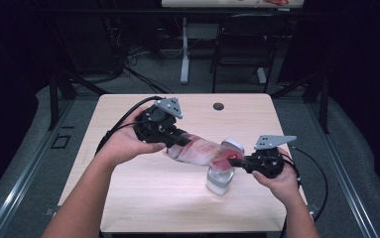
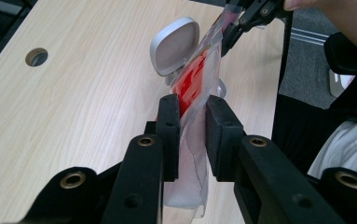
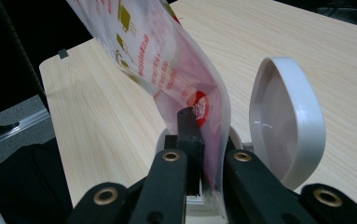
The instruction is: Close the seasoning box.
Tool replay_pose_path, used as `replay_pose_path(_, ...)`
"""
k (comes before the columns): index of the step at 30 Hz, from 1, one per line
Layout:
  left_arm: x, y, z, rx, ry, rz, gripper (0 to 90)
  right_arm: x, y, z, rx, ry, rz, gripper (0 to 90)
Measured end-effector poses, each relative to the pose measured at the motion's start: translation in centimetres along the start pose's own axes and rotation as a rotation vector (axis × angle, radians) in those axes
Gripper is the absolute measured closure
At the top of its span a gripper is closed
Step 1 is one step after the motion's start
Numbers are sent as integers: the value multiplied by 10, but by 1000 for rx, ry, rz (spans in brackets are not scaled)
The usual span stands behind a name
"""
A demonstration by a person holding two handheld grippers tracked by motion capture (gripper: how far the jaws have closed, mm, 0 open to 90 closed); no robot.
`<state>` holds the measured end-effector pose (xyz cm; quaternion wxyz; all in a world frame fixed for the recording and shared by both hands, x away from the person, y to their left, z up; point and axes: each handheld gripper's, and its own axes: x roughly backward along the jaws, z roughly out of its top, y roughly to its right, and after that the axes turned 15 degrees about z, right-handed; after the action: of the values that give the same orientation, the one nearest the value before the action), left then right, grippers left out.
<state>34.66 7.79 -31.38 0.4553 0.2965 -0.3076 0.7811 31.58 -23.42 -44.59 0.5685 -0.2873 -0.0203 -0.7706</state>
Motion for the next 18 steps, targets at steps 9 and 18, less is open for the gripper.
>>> replay_pose_path(9, 0, -1, 0, 3, 0, 0, 772, 0, 0, 0, 0, -1, 1, 894)
replay_pose_path(18, -1, 0, 1, -1, -2, -1, 772, 0, 0, -1, 0, -1, 1, 894)
